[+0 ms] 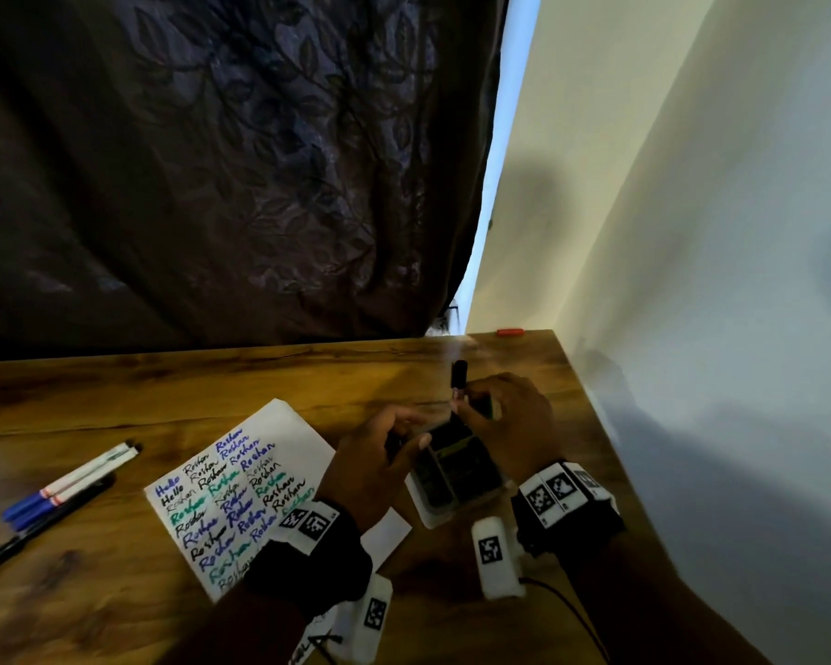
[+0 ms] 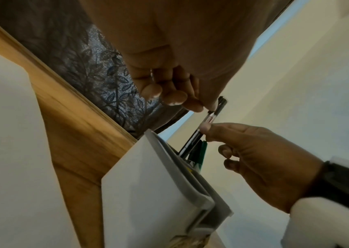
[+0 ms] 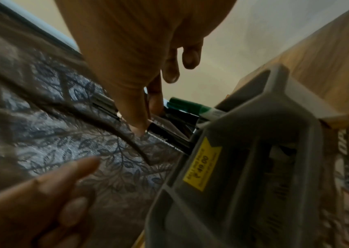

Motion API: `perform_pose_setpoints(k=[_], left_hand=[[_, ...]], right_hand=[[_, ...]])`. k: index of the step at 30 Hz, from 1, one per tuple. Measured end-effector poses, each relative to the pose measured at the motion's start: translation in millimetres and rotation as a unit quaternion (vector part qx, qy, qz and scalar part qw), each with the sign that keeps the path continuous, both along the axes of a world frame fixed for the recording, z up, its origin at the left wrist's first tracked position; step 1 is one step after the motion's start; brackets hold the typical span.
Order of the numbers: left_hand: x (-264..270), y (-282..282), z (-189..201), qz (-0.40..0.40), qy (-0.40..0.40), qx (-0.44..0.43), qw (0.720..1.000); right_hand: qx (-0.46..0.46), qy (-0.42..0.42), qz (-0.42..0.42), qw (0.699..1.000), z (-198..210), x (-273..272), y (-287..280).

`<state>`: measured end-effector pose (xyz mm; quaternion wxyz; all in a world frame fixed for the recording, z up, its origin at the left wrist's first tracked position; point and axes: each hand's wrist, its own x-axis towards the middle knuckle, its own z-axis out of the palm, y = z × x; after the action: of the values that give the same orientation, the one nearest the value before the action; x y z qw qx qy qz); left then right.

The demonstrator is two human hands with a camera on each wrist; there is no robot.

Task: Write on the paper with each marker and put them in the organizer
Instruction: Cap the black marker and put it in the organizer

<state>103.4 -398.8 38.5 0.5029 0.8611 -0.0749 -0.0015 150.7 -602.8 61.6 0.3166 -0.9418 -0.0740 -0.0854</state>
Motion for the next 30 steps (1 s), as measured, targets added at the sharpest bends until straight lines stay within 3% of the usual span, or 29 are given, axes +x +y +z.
perform_pose_setpoints(k=[8,18,23,30], left_hand=[[-0.5,6.7,-7.2,0.028,0.006,0.031,0.999],[-0.7,6.5,-12.8,0.014,0.009,0.042,0.999],[-5.6,12.9,-3.2,0.011,-0.011,0.054,0.998],[-24.5,53.5,-4.7,0.040,-0.014,0.095,0.995]], right_hand=[[-0.118,0.012,-0.021,0.993,-27.1,7.0,2.0],[-0.057,0.029,-0.029,0.998,-18.2,-3.8,-6.9],[-0.009,0.000,-0.047,0.999,-3.4,-8.8,-6.1],[-0.002,-0.057,0.000,0.998,16.9,-19.8,35.9]])
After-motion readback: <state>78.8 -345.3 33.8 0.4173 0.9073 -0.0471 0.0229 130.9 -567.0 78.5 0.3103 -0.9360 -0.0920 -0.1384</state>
